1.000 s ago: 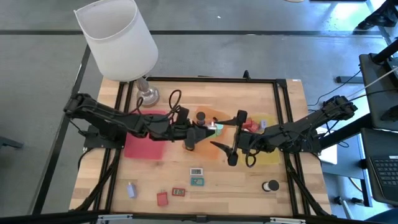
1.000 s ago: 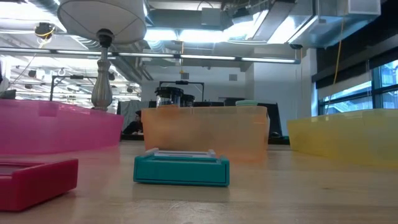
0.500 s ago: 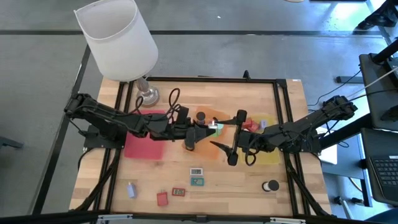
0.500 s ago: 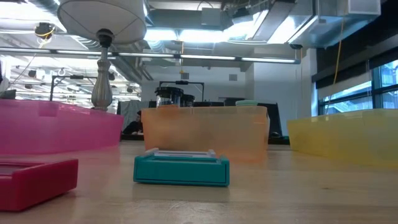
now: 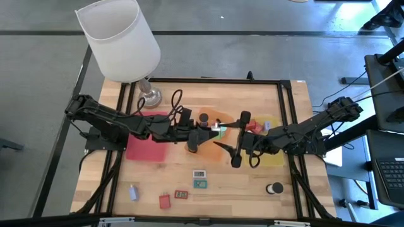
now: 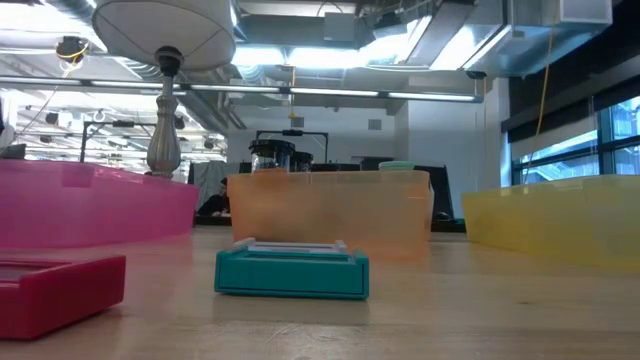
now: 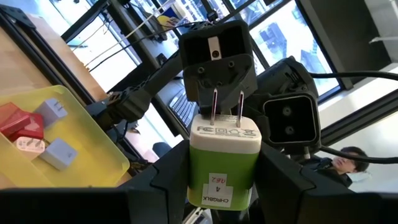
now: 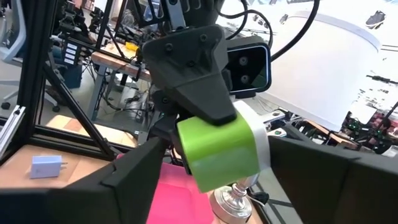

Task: Pick & Place Office items
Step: Put the green charger adapter into the yellow bin

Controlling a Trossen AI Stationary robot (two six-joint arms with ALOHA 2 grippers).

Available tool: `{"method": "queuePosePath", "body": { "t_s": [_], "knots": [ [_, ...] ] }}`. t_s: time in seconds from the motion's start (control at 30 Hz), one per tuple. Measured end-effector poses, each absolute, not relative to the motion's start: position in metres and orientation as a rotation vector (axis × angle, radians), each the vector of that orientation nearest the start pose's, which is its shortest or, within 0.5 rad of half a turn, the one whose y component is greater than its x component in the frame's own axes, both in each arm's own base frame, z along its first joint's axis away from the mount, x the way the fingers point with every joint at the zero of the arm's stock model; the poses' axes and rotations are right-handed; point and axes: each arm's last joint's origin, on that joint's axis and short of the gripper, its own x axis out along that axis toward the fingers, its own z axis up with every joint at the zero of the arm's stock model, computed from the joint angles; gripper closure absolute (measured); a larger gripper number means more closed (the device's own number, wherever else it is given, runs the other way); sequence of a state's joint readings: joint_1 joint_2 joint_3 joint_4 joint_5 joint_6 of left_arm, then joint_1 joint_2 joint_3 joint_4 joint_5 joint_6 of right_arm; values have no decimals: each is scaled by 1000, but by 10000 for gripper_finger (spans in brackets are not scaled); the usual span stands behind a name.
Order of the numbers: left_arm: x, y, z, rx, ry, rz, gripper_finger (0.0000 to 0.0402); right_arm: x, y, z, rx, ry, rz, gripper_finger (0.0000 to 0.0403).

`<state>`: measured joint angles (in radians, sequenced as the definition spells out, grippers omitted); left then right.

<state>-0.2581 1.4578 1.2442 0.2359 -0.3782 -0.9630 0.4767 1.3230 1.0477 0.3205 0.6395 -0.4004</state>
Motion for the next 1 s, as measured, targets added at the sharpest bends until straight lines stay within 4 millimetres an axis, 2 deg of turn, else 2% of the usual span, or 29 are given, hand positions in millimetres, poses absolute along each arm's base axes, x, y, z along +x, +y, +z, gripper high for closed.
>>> {"method": "queuePosePath", "body": {
  "t_s": [0.33, 0.67, 0.87, 1.0],
  "knots": [
    [329, -76, 374, -972, -71, 96, 250, 273, 121, 355, -347, -3, -175, 216],
    [324, -68, 382, -942, -81, 68, 182, 268, 118, 359, -235, -7, -207, 223],
    [310, -53, 400, -949, -138, 41, 164, 246, 106, 358, -168, 126, -200, 223],
    [305, -49, 403, -884, -130, 53, 163, 220, 93, 348, -53, 329, -184, 222]
  ]
}}
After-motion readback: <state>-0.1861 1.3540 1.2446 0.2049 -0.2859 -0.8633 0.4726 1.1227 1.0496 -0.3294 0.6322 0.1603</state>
